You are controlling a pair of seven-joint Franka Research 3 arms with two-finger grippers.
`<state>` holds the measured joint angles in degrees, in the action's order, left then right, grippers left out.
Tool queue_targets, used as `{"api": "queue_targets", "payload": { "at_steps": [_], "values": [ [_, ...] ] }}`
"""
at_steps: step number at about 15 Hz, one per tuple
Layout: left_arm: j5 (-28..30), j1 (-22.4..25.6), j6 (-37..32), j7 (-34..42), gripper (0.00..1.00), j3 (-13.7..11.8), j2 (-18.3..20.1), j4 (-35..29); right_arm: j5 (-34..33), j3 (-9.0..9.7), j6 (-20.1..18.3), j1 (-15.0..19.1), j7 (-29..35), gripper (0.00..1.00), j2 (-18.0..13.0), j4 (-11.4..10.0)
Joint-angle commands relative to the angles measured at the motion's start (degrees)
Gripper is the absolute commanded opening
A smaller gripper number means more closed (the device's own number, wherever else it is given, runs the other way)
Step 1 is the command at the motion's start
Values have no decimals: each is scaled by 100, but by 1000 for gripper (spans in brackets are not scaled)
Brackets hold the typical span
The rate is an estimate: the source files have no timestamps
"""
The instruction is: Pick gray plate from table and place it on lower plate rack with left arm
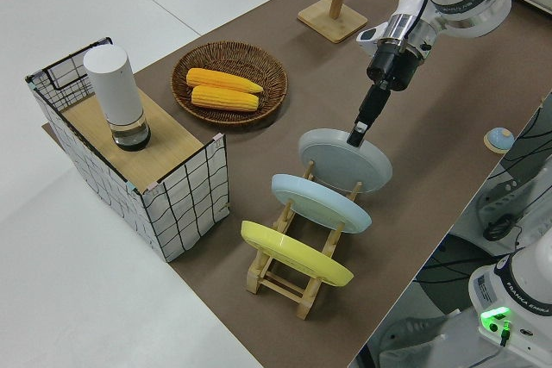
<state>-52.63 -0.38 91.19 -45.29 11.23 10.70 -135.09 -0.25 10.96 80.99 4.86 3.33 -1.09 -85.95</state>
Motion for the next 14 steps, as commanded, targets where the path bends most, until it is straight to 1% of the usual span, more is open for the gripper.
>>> {"api": "queue_targets", "payload": {
  "at_steps": [1, 8, 9, 10, 12, 14],
  "values": [
    [-142, -59, -31, -217, 0, 29, -41, -87, 34, 38, -83, 41, 1, 990, -14, 35],
    [-98, -59, -31, -208, 0, 38, -112, -79, 34, 38, -83, 41, -8, 990, -14, 35],
    [-89, -59, -22, -200, 28, 38, -112, -78, 34, 38, -83, 41, 1, 987, -14, 35],
    [-89, -59, -22, -199, 105, 38, -112, -78, 34, 29, -83, 41, -8, 990, -14, 35],
    [-89, -59, -22, -138, 304, 38, -103, -78, 34, 38, -83, 41, 1, 987, -14, 35],
    [-89, -59, -22, -94, 557, 38, -112, -70, 34, 38, -83, 41, 1, 987, -14, 35]
  ]
}}
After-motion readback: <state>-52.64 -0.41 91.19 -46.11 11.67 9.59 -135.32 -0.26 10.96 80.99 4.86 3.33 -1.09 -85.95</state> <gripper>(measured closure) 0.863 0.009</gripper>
